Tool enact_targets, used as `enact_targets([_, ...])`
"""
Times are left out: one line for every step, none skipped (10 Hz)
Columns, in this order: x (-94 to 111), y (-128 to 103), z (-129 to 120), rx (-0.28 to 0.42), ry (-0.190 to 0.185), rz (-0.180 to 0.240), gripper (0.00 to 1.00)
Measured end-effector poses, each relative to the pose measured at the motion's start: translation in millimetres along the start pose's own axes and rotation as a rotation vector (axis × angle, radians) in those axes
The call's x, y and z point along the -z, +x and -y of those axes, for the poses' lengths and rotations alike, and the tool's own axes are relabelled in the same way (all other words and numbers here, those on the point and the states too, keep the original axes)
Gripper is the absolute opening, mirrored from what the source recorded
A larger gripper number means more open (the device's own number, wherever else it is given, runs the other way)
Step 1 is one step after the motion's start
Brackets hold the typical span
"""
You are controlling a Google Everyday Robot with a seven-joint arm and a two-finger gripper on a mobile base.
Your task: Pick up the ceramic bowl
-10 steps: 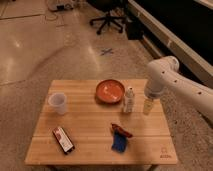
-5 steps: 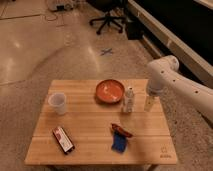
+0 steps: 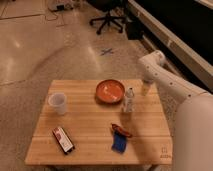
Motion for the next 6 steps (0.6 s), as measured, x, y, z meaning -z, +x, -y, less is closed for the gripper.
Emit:
enact_targets([-5.6, -12.4, 3.0, -0.009, -0.001, 0.001, 0.8])
enact_targets([-9.3, -25.1, 3.0, -0.015, -0.009, 0.006, 0.8])
enact_targets([-12.5, -39.7, 2.1, -0.03, -0.031, 0.016, 0.8])
enact_targets([-12.8, -44.4, 1.4, -0.038, -0.045, 0.021, 0.8])
enact_targets([-13.7, -52.6, 0.2, -0.051, -0.069, 0.032, 0.8])
enact_targets([-14.3, -60.9, -0.6, -0.068, -0.096, 0.044, 0.8])
